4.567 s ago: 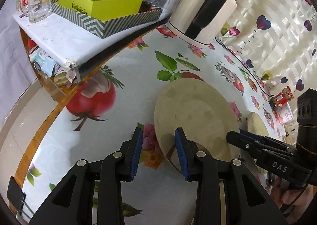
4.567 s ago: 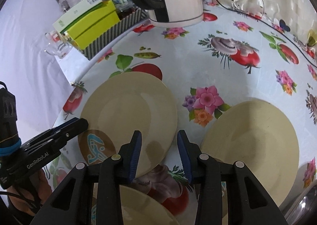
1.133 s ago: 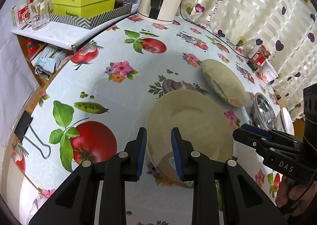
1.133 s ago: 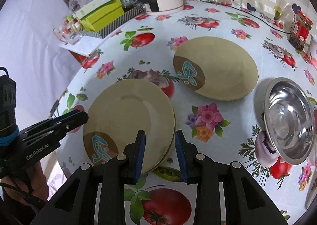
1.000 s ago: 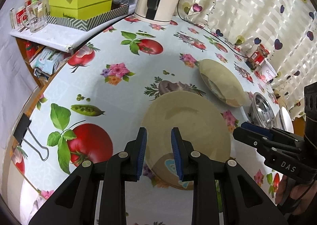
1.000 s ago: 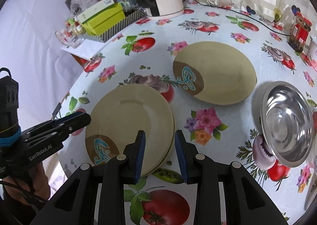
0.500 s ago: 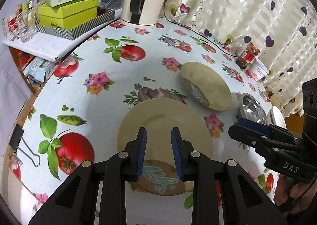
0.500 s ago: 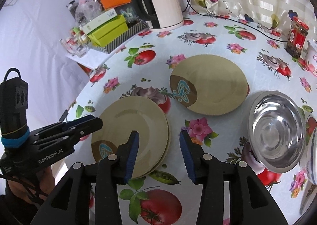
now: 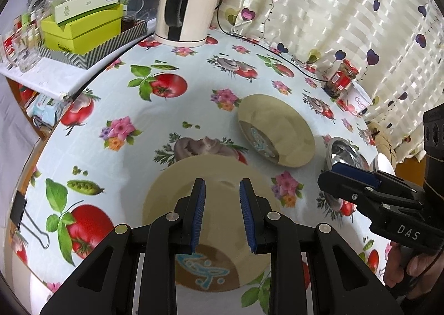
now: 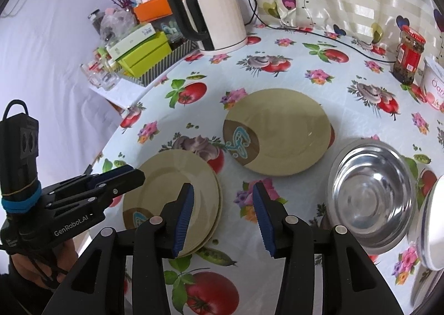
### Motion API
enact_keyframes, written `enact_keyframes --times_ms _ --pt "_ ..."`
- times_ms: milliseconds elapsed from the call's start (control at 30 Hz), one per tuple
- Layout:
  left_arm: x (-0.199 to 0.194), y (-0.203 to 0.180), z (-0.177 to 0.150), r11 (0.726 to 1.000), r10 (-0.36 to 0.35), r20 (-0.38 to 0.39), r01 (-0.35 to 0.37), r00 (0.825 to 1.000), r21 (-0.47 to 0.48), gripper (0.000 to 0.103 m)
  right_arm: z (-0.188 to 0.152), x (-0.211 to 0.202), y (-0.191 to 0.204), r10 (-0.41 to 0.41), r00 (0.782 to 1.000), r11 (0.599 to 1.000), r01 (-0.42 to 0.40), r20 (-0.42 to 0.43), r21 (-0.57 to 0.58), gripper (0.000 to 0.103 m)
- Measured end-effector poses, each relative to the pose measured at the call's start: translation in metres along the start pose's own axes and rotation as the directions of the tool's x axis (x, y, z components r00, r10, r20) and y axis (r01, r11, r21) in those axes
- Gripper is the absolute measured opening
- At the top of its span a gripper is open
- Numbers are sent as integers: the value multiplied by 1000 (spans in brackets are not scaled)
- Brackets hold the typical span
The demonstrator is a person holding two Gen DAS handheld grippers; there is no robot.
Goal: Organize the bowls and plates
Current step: 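Move the left gripper to the third beige plate's rim and grasp it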
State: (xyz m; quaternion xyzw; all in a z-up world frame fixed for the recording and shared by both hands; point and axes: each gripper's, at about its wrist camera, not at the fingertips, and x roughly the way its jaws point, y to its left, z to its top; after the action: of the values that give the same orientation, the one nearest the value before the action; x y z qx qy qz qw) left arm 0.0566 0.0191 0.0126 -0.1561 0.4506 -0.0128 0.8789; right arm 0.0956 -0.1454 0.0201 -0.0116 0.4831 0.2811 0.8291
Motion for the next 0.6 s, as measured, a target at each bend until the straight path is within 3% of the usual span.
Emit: enact_keyframes --times_ms 600 --pt "22 -15 24 999 -38 -31 38 999 -10 27 28 -4 -28 -31 999 999 31 18 10 44"
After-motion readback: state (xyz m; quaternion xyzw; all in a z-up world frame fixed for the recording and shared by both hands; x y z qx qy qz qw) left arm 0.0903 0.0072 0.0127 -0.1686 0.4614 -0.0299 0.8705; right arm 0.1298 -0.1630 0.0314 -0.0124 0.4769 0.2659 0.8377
